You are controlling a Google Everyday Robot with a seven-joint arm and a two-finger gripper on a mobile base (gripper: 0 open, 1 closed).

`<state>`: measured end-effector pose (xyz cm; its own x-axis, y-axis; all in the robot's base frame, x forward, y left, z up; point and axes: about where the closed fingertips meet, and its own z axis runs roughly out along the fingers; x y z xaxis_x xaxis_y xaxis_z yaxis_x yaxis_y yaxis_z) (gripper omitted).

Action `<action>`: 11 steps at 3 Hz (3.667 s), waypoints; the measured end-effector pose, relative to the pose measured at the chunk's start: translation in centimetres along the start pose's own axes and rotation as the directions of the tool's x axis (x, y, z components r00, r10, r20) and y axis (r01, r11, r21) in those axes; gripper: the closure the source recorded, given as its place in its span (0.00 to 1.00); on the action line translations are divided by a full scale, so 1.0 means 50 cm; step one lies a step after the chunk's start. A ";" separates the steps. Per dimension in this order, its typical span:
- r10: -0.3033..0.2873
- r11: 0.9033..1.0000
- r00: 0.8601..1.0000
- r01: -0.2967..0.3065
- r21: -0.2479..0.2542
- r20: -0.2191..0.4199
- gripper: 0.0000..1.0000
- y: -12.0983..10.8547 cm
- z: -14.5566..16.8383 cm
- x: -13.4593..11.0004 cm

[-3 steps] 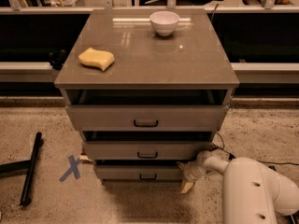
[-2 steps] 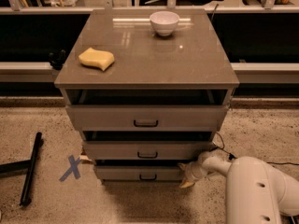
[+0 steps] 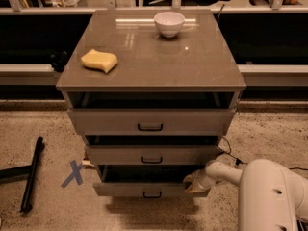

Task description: Open bottom drawer

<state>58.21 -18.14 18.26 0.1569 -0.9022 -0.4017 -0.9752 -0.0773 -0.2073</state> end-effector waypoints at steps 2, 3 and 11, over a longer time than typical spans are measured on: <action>0.000 1.000 1.000 0.000 0.000 0.000 0.67 -0.002 -0.011 -0.005; 0.000 1.000 1.000 0.000 -0.003 0.002 0.36 0.000 -0.008 -0.007; 0.021 0.989 0.999 -0.016 -0.145 0.029 1.00 0.233 -0.009 -0.044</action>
Offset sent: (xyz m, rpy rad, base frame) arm 0.0000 0.0000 0.0060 0.0000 0.0000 0.0000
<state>46.44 -17.25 17.13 0.1409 -0.8909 -0.4317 -0.9900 -0.1229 -0.0695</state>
